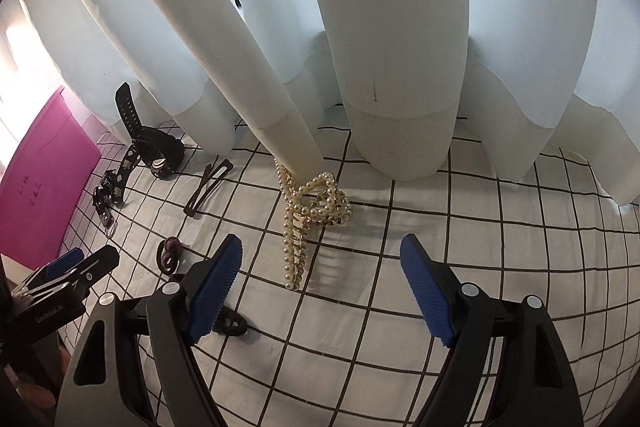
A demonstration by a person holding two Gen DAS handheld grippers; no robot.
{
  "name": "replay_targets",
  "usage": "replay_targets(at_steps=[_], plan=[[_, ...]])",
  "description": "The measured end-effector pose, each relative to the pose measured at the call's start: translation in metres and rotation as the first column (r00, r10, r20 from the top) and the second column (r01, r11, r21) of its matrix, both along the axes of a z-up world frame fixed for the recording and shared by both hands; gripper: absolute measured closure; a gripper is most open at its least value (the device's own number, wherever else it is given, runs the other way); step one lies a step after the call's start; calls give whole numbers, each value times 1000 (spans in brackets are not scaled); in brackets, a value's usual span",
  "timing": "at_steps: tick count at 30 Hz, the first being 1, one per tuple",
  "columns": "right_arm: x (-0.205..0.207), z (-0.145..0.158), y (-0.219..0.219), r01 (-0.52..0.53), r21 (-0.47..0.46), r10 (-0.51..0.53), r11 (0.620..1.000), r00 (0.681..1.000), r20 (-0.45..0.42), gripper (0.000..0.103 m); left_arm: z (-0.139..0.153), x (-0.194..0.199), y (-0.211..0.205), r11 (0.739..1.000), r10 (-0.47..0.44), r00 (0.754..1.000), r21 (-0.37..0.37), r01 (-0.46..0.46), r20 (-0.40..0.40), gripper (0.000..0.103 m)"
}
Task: Organize jewelry
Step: 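Grasp the black hair tie with the left tool while the right tool grasps the pearl hair clip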
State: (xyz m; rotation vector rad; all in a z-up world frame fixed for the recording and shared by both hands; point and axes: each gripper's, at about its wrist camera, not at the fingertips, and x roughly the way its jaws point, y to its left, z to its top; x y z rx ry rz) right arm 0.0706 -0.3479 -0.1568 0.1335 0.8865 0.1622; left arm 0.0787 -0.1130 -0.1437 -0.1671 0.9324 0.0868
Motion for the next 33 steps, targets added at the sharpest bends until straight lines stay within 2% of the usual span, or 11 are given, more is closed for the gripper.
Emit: replay_targets(at_steps=[5, 11, 22, 33], plan=[[7, -11, 4, -44, -8, 44, 999, 999, 20, 25, -12, 5, -18, 1000, 4, 1000, 20, -4, 15, 7], [12, -14, 8, -57, -43, 59, 997, 998, 37, 25, -25, 12, -25, 999, 29, 1000, 33, -29, -8, 7], [22, -23, 13, -77, -86, 78, 993, 997, 12, 25, -40, 20, -24, 996, 76, 996, 52, -74, -41, 7], [38, -36, 23, -74, -175, 72, 982, 997, -17, 25, -51, 28, -21, 994, 101, 993, 54, -97, -67, 7]])
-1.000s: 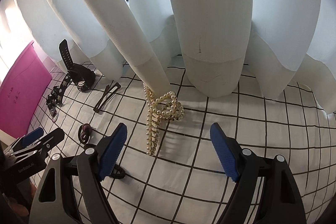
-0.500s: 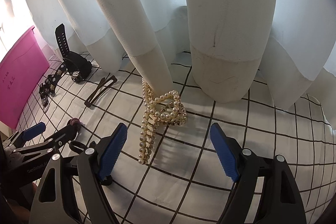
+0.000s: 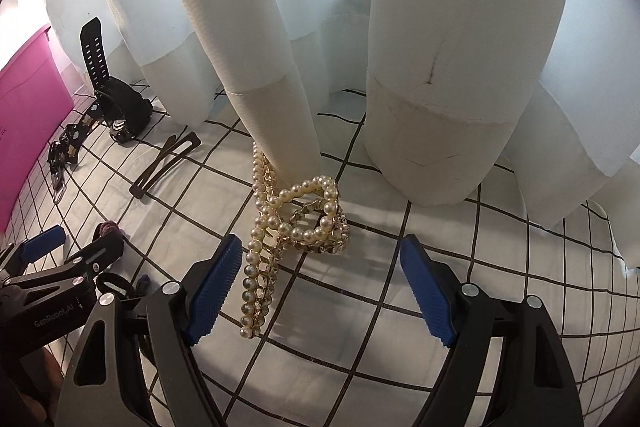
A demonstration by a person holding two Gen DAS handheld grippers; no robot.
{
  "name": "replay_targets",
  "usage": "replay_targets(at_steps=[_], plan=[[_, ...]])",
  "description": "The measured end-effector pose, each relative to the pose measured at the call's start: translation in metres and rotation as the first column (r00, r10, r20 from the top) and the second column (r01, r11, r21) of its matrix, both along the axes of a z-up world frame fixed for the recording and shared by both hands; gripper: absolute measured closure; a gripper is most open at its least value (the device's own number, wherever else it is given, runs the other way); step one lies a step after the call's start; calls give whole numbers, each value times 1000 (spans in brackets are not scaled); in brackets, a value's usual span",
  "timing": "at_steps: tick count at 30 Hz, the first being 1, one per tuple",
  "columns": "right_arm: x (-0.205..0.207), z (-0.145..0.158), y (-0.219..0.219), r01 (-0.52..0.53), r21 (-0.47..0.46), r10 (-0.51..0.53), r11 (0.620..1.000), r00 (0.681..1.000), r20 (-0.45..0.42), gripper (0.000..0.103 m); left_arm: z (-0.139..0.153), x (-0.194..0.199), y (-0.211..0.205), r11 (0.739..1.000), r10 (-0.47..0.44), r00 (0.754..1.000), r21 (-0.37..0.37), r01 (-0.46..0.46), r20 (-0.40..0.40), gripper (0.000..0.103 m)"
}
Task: Organize jewelry
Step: 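Grasp the black hair tie with the left tool while the right tool grasps the pearl hair clip, then carry the hair tie and pearl clip over the pink tub and open both tools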
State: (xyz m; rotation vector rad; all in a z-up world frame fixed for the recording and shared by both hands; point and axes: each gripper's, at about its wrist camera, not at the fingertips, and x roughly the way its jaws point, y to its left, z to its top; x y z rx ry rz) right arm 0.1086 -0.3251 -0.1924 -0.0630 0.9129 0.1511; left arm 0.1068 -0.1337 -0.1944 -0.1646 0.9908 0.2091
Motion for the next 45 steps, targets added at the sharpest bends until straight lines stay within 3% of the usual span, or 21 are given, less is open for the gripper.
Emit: replay_targets(at_steps=[11, 13, 17, 21, 36, 45], plan=[[3, -6, 7, -21, -44, 21, 999, 1000, 12, 26, -2, -1, -1, 999, 3, 1000, 41, -3, 23, 11], [0, -5, 7, -29, -45, 30, 999, 999, 20, 29, 1, -6, -5, 999, -3, 999, 41, 1, 32, 22], [-3, -3, 11, -40, -39, 42, 998, 998, 36, 52, 5, -10, -3, 999, 6, 999, 38, -8, 47, 44], [-6, -2, 18, -51, -44, 54, 998, 997, 47, 58, 7, -12, 9, 1000, 26, 997, 13, -27, 66, 84], [-19, 10, -7, -74, 70, 67, 995, 993, 93, 62, 24, -34, 11, 1000, 27, 993, -14, -25, 112, 86], [-49, 45, -24, -115, 79, 108, 990, 990, 95, 62, 49, -48, 14, 999, 33, 993, -12, -31, 113, 86]])
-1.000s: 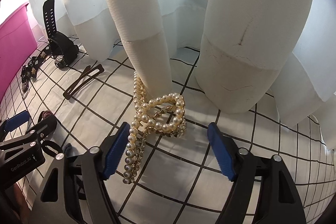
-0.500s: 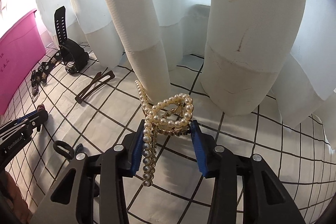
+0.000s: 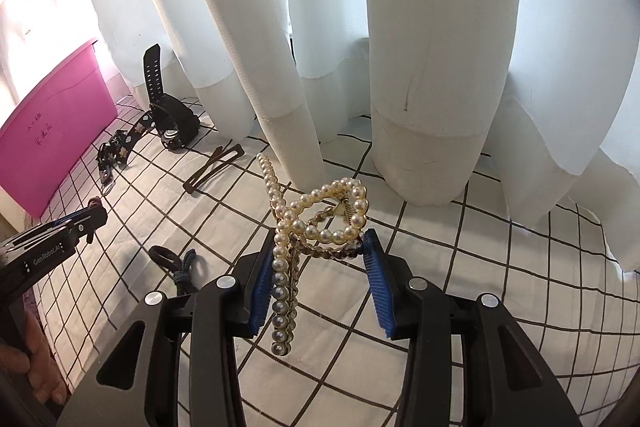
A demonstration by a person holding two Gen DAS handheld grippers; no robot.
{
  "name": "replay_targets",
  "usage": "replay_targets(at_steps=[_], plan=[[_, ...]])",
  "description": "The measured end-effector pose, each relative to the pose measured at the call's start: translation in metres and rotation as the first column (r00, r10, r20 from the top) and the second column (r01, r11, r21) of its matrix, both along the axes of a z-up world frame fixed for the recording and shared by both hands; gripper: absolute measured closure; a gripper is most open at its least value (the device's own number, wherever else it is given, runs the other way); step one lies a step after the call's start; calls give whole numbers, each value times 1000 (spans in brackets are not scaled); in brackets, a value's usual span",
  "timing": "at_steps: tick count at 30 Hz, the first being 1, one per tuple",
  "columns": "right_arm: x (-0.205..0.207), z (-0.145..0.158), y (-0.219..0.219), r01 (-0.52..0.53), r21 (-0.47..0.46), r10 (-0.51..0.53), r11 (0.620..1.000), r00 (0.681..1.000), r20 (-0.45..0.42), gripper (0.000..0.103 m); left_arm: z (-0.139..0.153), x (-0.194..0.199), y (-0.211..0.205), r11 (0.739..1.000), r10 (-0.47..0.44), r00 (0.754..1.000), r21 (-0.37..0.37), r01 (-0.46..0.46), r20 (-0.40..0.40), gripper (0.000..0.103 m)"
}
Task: Organize jewelry
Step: 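Carry the hair tie and pearl clip over the pink tub and open both tools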
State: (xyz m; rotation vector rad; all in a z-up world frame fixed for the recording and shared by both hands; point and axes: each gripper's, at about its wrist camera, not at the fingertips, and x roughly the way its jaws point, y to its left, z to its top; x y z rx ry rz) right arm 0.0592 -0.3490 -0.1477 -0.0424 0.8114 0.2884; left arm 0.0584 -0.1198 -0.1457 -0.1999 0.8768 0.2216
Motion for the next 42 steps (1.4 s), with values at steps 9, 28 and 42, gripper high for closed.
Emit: replay_targets(at_steps=[9, 28, 42], plan=[[-17, 72, 25, -152, 26, 150, 988, 987, 55, 62, 89, -34, 21, 996, 76, 994, 34, -79, 76, 86], [-6, 211, 274, -519, 143, 485, 843, 847, 217, 62, 208, -108, 232, 938, 318, 919, 65, -341, 234, 86], [46, 204, 494, -576, 86, 572, 813, 818, 69, 62, 180, -64, 407, 956, 292, 948, -20, -292, 129, 86]])
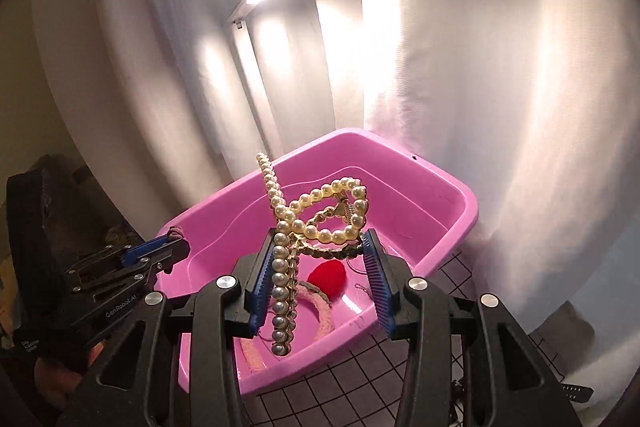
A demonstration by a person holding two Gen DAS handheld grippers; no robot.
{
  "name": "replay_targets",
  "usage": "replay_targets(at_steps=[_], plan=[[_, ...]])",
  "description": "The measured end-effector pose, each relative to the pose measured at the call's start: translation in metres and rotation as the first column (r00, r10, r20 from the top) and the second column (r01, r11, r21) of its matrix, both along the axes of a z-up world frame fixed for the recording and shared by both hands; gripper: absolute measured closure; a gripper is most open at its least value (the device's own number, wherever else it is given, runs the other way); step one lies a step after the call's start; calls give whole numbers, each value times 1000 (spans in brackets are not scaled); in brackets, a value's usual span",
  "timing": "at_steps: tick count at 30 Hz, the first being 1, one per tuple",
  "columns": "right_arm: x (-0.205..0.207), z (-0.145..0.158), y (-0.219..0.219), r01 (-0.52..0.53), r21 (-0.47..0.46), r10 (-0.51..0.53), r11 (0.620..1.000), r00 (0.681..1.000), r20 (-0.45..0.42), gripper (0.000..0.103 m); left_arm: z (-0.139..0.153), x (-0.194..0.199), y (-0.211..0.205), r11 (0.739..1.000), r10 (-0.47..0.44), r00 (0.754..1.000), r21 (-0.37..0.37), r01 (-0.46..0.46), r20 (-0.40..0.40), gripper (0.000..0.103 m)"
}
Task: Organize jewelry
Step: 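Carry the hair tie and pearl clip over the pink tub and open both tools, then withdraw both tools from the tub back over the table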
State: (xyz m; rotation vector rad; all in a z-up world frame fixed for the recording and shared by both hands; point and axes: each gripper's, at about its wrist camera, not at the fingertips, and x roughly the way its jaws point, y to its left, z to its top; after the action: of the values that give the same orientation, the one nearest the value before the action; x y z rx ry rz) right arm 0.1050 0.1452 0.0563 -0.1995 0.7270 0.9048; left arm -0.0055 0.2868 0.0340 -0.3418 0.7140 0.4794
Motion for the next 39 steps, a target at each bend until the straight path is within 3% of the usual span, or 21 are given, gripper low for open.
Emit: replay_targets(at_steps=[13, 20, 26, 27, 28, 29, 31, 32, 39], plan=[[56, -66, 86, -25, -281, -20, 959, 987, -157, 62, -44, 39, 32, 996, -36, 993, -88, 26, -113, 84], [70, -90, 99, -8, -365, -62, 931, 982, -180, 62, -59, 50, 38, 993, -49, 984, -115, 30, -169, 84], [79, -94, 103, 10, -361, -86, 933, 977, -195, 61, -67, 53, 40, 992, -46, 980, -128, 22, -195, 81], [77, -92, 103, 16, -359, -91, 933, 977, -192, 57, -67, 53, 40, 992, -45, 980, -127, 20, -195, 74], [78, -91, 103, 22, -355, -94, 935, 978, -188, 46, -66, 53, 40, 992, -44, 980, -125, 20, -192, 62], [78, -88, 101, 24, -350, -94, 937, 978, -184, 43, -64, 52, 39, 993, -43, 982, -120, 21, -185, 56], [77, -85, 102, 26, -349, -93, 937, 980, -177, 43, -58, 50, 37, 996, -38, 985, -91, 23, -166, 28], [76, -84, 102, 28, -348, -93, 937, 981, -173, 43, -55, 49, 35, 997, -29, 987, -69, 18, -161, 22], [73, -82, 98, 33, -335, -97, 942, 980, -175, 43, -51, 43, 35, 998, -25, 987, -60, 15, -159, 19]])
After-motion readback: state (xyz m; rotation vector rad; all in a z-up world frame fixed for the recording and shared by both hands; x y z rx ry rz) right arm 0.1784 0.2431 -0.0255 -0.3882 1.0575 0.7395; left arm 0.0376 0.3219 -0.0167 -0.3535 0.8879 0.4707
